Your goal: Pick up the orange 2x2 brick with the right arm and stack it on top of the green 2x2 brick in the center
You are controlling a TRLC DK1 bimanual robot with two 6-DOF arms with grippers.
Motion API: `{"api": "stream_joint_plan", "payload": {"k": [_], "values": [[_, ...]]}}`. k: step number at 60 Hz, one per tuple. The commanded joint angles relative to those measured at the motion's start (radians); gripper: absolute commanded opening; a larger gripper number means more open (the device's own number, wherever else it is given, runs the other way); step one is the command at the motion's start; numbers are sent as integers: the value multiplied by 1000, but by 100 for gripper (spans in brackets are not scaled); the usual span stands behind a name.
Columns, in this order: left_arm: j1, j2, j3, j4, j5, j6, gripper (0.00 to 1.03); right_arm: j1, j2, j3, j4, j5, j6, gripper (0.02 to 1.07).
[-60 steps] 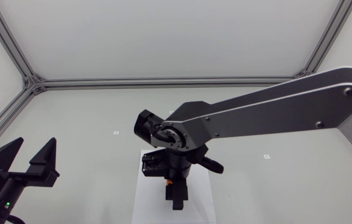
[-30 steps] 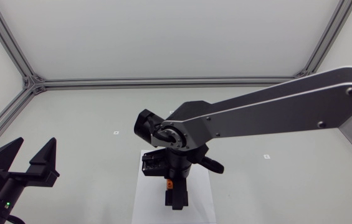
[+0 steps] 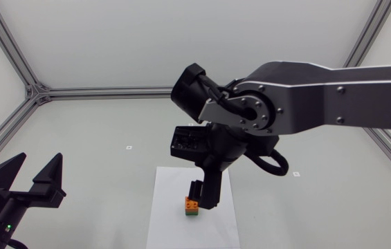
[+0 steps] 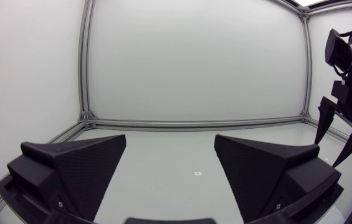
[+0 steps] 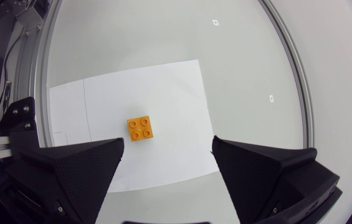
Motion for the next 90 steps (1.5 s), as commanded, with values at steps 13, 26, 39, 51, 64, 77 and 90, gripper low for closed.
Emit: {"api": "stream_joint_plan", "payload": {"k": [13, 26, 39, 51, 64, 77, 90], "values": [[2, -8, -41, -15, 4, 13, 99, -184, -258, -167, -40, -59, 68, 103], [2, -8, -41, -15, 4, 13, 99, -414, -445, -287, -22, -118, 48, 103], [2, -8, -41, -15, 4, 13, 99, -638, -652, -433, 64, -139, -17, 103], [2, -8, -41, -15, 6, 13, 99, -846, -994, -661, 284, -124, 45, 103], [2, -8, -41, -15, 4, 13, 99, -931, -1204, -775, 290, -95, 40, 103], [2, -8, -41, -15, 4, 13, 99, -915, -1295, -874, 401, -74, 146, 103], [2, -8, -41, -15, 4, 13, 99, -896, -1381, -973, 516, -52, 256, 103]]}}
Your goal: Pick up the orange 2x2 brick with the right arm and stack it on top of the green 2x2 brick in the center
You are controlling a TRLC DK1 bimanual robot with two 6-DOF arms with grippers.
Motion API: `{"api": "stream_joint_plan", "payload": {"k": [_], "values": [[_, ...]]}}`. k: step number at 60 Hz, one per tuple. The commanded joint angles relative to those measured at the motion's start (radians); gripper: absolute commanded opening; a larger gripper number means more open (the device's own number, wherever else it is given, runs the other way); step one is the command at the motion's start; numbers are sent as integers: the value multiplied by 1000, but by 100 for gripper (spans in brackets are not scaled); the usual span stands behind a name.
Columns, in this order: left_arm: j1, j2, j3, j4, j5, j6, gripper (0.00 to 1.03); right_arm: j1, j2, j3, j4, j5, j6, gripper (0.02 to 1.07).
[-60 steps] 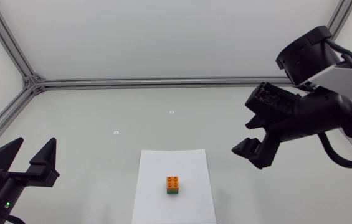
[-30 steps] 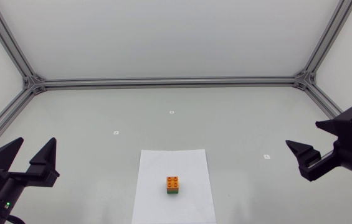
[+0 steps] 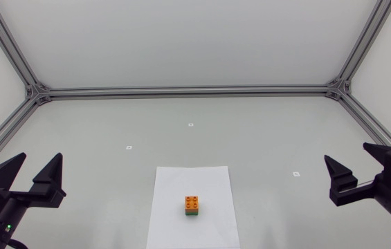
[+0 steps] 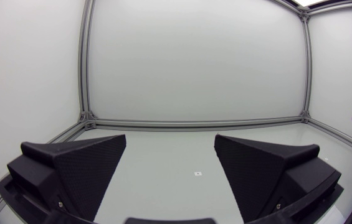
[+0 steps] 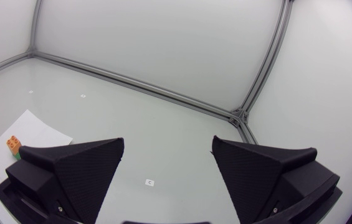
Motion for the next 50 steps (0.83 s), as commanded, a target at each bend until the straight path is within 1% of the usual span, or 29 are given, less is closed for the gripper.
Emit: {"api": "stream_joint_plan", "payload": {"k": [1, 31, 50], "values": [[3, -8, -41, -15, 4, 13, 99, 13, -37, -54, 45, 12, 72, 103], [3, -8, -41, -13, 4, 13, 99, 56, -233, -279, 305, 61, 322, 102], [3, -8, -41, -13, 4, 13, 99, 57, -237, -283, 311, 62, 327, 102]]}}
